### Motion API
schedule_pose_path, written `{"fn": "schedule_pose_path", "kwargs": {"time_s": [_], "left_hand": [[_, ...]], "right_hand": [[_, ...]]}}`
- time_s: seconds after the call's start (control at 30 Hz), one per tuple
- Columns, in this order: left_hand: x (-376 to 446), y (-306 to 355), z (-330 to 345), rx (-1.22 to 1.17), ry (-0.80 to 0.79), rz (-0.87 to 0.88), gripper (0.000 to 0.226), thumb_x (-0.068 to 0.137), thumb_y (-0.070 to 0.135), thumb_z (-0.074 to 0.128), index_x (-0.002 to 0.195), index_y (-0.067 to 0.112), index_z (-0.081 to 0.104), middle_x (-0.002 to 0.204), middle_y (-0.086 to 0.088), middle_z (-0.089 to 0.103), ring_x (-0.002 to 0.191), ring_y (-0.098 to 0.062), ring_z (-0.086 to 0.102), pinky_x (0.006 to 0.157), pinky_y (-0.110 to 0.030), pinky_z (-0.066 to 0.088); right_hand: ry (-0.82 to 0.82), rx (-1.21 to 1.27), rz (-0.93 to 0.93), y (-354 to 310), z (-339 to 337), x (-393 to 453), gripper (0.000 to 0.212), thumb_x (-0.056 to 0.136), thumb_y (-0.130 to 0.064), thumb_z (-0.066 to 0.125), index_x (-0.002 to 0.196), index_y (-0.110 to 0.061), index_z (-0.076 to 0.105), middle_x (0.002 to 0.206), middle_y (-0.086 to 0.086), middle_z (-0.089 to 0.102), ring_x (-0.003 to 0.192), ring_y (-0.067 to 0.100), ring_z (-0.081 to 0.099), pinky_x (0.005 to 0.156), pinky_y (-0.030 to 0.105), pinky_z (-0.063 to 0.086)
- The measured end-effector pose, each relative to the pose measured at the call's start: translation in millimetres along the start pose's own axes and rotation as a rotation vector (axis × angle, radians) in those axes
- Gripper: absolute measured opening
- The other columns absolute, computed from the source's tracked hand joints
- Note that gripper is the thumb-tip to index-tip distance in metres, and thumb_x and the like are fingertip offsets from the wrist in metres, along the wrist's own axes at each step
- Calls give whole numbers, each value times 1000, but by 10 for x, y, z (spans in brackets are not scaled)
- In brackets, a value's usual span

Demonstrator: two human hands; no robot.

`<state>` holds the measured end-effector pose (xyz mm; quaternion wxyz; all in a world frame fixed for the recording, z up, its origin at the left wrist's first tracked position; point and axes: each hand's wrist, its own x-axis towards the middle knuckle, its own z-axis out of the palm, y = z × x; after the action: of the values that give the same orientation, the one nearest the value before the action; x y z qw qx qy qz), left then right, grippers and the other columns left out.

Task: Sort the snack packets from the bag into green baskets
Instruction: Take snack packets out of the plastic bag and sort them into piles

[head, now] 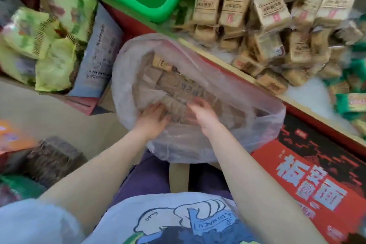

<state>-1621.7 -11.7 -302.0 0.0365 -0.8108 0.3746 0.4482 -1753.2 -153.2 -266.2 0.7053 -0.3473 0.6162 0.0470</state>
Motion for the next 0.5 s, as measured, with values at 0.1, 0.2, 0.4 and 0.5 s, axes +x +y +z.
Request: {"fn": "schedule_pose_path", "kwargs": {"time_s": [0.1,0.2,0.4,0.5], "left_hand": [[23,-42,-9,-34,-11,17,62,102,57,33,156,26,31,166,4,18,153,-20,13,122,-47,11],[-7,-36,-154,-78,-23,45,63,100,52,42,154,23,33,163,-4,28,148,-26,26,119,-44,23],[-115,268,-836,-15,403,276,56,95,32,54,149,21,43,162,-13,26,147,-36,23,116,-51,26],[74,460,-1092,175,461,370,64,92,40,54,153,32,35,165,-13,16,153,-36,8,121,-56,12]], "right_hand": [[59,-50,-30,-11,229,231,39,96,-14,64,133,-15,54,100,3,65,76,13,62,63,28,54],[94,74,-18,-101,311,196,22,96,-15,65,117,-17,63,104,6,70,80,17,68,68,31,58],[353,-398,-463,-374,25,-314,58,97,-25,59,152,-24,40,152,-2,43,139,15,39,112,31,33],[421,-881,-603,-510,-78,-354,69,97,-30,56,158,-21,24,158,6,33,145,27,29,117,44,24]]}}
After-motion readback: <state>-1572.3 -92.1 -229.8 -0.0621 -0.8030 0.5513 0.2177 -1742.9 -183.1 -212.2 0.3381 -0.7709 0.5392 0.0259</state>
